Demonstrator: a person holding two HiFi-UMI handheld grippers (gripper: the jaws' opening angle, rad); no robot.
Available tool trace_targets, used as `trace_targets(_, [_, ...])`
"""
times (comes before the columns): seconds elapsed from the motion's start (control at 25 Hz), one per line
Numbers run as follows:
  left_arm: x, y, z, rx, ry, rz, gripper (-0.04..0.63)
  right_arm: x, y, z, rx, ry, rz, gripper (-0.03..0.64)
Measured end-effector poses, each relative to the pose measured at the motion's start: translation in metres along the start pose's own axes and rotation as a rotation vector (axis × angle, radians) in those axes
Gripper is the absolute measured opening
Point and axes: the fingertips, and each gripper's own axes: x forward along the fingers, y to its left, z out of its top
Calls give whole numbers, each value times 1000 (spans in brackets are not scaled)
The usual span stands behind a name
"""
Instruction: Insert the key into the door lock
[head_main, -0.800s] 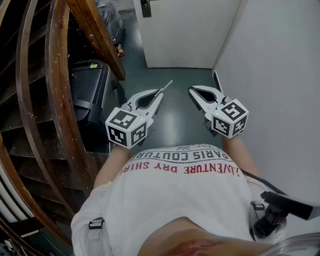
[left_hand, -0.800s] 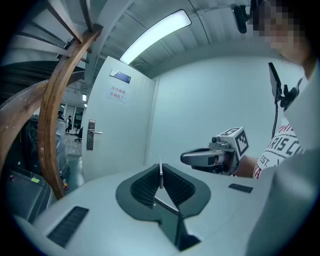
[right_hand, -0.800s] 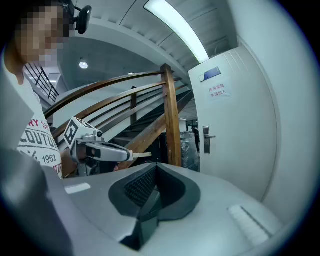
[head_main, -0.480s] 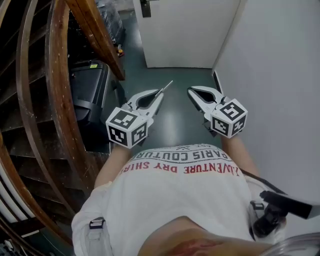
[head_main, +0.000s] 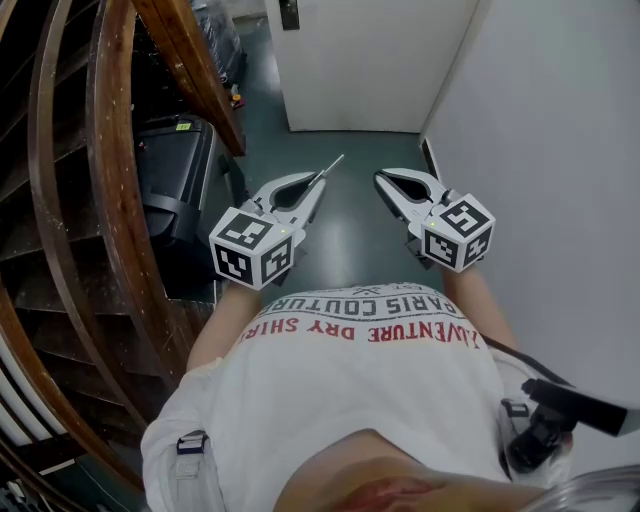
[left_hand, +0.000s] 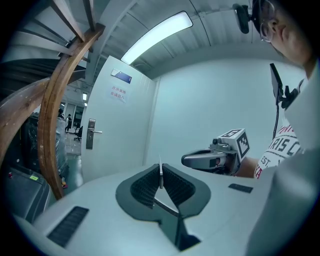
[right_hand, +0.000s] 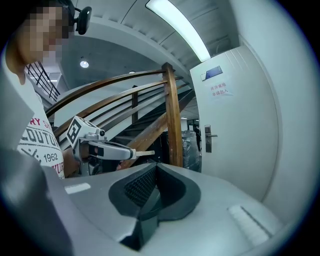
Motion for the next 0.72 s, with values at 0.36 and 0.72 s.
trace_targets(0.36, [2, 6, -1, 8, 13, -1, 23, 9, -4, -5, -6, 16, 0, 2])
trace_targets(0.72, [54, 60, 1, -28, 35, 2, 23, 53, -72, -15, 9, 58, -45, 2])
